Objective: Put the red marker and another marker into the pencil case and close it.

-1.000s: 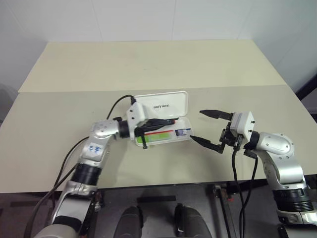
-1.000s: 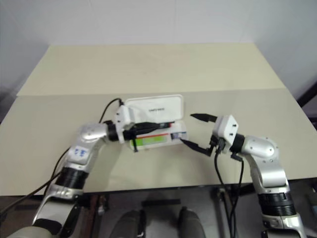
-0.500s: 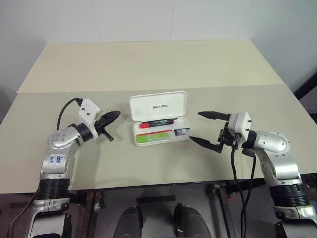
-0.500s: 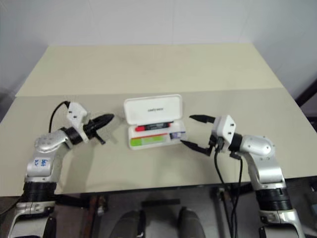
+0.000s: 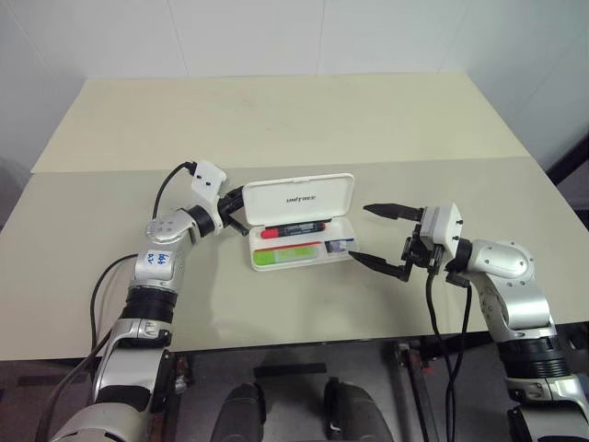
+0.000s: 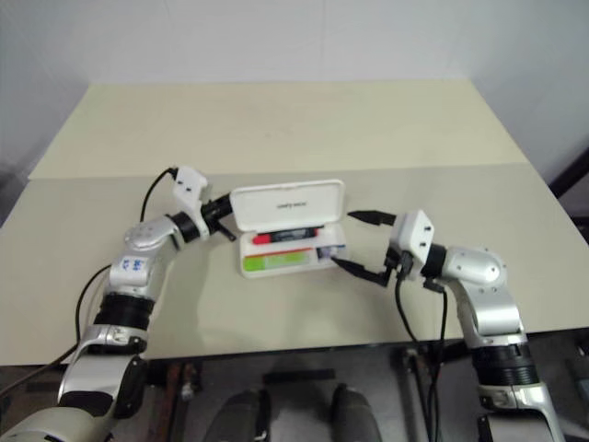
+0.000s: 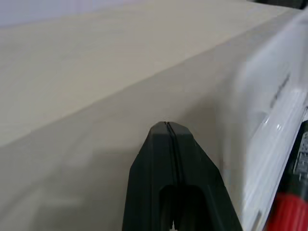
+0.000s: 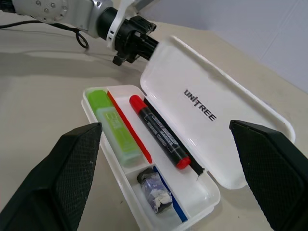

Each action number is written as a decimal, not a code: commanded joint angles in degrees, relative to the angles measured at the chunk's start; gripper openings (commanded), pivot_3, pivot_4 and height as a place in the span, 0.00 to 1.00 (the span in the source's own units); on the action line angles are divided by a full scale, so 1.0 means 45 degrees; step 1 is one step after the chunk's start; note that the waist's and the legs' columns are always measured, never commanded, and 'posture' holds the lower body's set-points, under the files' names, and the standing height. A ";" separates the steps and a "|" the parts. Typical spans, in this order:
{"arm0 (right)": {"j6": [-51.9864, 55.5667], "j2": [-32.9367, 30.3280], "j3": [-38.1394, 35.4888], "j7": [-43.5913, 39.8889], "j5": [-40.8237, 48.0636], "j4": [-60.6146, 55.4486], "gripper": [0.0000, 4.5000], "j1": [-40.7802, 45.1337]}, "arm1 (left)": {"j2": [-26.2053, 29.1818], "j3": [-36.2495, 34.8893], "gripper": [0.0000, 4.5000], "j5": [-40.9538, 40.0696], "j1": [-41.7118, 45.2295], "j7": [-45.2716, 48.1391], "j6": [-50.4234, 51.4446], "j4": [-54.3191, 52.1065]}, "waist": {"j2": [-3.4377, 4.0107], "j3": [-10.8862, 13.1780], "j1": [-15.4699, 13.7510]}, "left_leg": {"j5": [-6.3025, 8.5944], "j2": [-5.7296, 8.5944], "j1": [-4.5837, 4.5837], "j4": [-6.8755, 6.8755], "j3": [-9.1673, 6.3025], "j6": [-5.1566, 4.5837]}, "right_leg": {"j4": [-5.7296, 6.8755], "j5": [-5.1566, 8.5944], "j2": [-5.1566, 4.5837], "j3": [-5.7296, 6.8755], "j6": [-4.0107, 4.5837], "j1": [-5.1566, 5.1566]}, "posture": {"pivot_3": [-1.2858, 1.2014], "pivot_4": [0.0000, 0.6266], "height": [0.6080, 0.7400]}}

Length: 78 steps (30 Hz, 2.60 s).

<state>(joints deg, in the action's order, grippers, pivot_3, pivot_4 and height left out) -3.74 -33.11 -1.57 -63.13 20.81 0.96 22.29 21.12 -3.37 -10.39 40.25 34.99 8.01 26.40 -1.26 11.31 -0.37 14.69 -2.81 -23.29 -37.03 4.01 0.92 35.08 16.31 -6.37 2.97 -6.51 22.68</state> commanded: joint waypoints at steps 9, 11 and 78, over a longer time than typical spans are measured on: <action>-0.0223 0.0039 -0.0247 0.0286 0.0183 -0.0504 1.00 -0.0248 | 0.0753 0.0984 0.01 0.0738 0.0116 0.2711 -0.3832 0.0484 | 0.0000 0.0000 0.0042 | 0.0002 0.0000 -0.0005 -0.0009 0.0018 0.0003 | -0.0029 -0.0001 -0.0003 0.0001 -0.0004 -0.0001 | 0.52 0.24 1.00; -0.0103 -0.0042 -0.0290 0.0354 0.0211 -0.0695 1.00 -0.0276 | 0.0926 0.1310 0.01 0.0964 0.0179 0.3198 -0.4260 0.0548 | 0.0000 0.0000 0.0043 | 0.0004 0.0000 -0.0003 -0.0010 0.0018 0.0000 | -0.0026 -0.0001 -0.0004 0.0001 -0.0003 -0.0001 | 0.52 0.24 1.00; 0.0960 -0.0893 -0.0749 0.0141 0.0689 -0.0711 1.00 0.0092 | 0.3297 -0.3702 0.99 -0.4602 -0.7338 0.4635 0.0812 -0.7748 | 0.0019 -0.0047 0.0135 | 0.0037 -0.0015 0.0011 0.0030 -0.0009 -0.0015 | -0.0024 0.0019 -0.0036 0.0011 0.0051 0.0006 | 0.52 0.24 1.00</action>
<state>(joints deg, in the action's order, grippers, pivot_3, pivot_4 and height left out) 0.23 -36.11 -2.83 -62.65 22.28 0.13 22.12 35.27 -19.67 -29.46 7.81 56.14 11.46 -5.47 -1.17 11.10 0.24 14.86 -2.89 -23.24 -36.90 3.97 0.86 34.97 16.40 -6.51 3.02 -6.28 22.70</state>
